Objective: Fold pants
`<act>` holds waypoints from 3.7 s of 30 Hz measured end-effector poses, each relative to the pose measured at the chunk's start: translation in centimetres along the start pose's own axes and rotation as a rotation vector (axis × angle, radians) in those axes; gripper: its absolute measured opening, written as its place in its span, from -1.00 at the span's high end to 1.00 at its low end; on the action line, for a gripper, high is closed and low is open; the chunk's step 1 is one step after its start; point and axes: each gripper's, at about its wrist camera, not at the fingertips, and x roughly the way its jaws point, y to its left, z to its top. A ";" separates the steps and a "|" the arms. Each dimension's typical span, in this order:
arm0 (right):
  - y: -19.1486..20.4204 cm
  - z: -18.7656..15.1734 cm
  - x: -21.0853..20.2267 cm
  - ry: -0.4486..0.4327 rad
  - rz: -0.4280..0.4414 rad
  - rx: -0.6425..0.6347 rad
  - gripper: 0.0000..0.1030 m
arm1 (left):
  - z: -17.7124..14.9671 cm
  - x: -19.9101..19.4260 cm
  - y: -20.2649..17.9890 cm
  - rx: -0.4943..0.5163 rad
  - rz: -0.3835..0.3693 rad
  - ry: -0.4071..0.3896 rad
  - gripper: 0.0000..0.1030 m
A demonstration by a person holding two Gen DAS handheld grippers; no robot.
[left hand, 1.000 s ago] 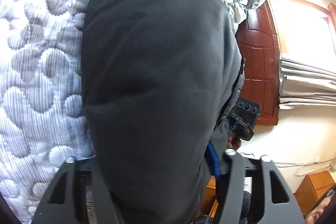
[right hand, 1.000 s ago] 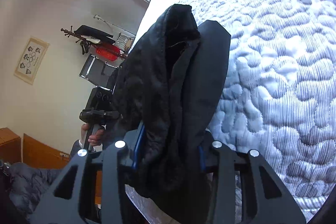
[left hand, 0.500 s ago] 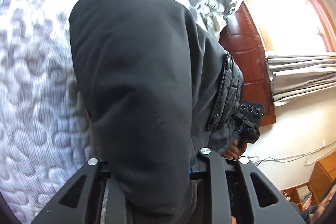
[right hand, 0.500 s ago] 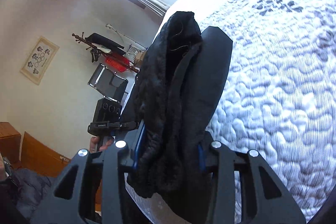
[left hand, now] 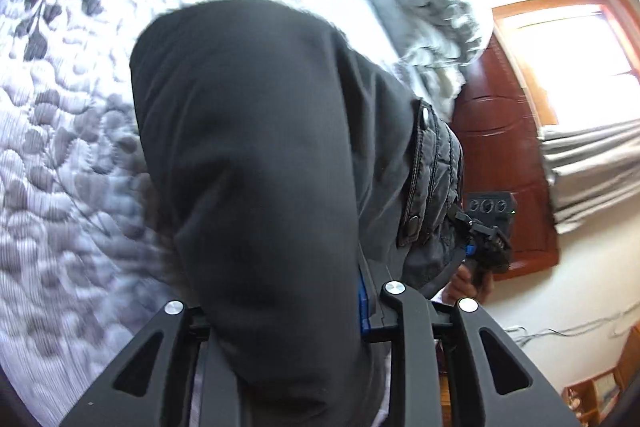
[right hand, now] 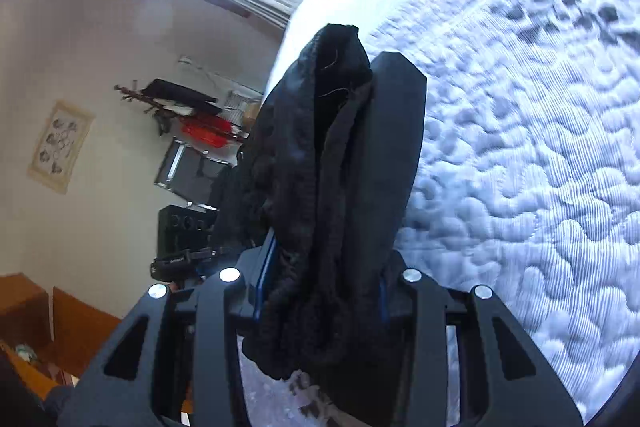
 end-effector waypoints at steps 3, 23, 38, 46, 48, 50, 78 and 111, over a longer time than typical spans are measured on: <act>-2.4 0.3 1.1 -0.010 0.005 0.052 0.21 | 0.3 0.6 1.6 -0.022 -0.042 -0.026 0.38; 9.0 -7.8 -4.4 -0.253 -0.593 -0.273 -0.85 | -8.7 -4.3 -7.4 0.153 0.672 -0.313 -0.93; 15.8 -14.5 -2.9 -0.201 -0.793 -0.391 -0.93 | -15.6 -5.5 -14.5 0.218 0.834 -0.386 -0.93; 17.2 -15.9 -3.1 -0.191 -0.803 -0.345 -0.94 | -18.4 -6.5 -17.1 0.253 0.832 -0.414 -0.93; 17.4 -15.9 -3.1 -0.189 -0.804 -0.344 -0.94 | -18.6 -6.5 -17.5 0.256 0.833 -0.414 -0.93; 17.6 -16.0 -3.2 -0.191 -0.802 -0.344 -0.94 | -18.6 -6.6 -18.0 0.255 0.828 -0.412 -0.93; 18.1 -15.9 -2.4 -0.194 -0.831 -0.358 -0.94 | -17.4 -6.4 -18.5 0.304 0.813 -0.441 -0.93; 17.9 -15.8 -2.2 -0.177 -0.861 -0.364 -0.94 | -17.4 -6.0 -17.7 0.282 0.818 -0.404 -0.93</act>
